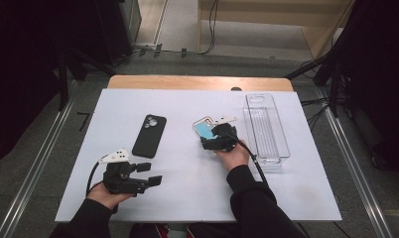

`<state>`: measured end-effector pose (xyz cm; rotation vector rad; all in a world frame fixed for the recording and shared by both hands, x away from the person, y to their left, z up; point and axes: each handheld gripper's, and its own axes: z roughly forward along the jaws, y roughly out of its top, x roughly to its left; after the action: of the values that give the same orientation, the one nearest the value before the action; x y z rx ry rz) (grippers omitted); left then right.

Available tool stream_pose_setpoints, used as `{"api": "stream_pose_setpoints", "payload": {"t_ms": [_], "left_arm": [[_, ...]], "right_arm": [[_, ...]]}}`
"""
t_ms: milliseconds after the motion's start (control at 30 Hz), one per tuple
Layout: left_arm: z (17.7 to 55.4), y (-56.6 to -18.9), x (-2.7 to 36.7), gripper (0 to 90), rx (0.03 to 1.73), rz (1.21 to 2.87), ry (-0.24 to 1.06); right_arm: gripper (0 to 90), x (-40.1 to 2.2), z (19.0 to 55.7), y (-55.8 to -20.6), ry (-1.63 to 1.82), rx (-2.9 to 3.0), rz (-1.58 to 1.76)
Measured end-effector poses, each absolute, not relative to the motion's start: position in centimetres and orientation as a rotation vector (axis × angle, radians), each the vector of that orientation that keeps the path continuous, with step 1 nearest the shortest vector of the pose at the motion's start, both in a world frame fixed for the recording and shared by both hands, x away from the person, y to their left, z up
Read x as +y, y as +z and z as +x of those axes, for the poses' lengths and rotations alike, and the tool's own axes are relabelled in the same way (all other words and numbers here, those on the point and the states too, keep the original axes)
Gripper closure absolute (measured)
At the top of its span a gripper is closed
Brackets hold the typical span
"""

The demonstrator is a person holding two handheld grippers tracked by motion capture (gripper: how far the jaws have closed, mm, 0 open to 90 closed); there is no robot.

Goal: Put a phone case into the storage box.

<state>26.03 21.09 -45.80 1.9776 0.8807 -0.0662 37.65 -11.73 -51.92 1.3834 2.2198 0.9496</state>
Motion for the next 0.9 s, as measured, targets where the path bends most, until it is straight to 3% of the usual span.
{"api": "stream_pose_setpoints", "payload": {"t_ms": [400,700,900], "left_arm": [[26.1,-45.2,20.8,25.5,0.935,1.931,-0.089],[26.4,-44.5,20.2,25.4,1.021,1.897,-0.154],[26.5,-43.9,19.4,25.4,1.041,1.905,-0.125]], "right_arm": [[15.1,-13.1,36.9,-48.7,1.141,2.202,1.416],[15.1,-12.9,34.6,-46.7,1.267,2.238,1.404],[15.1,-12.6,32.7,-46.3,1.348,2.234,1.410]]}}
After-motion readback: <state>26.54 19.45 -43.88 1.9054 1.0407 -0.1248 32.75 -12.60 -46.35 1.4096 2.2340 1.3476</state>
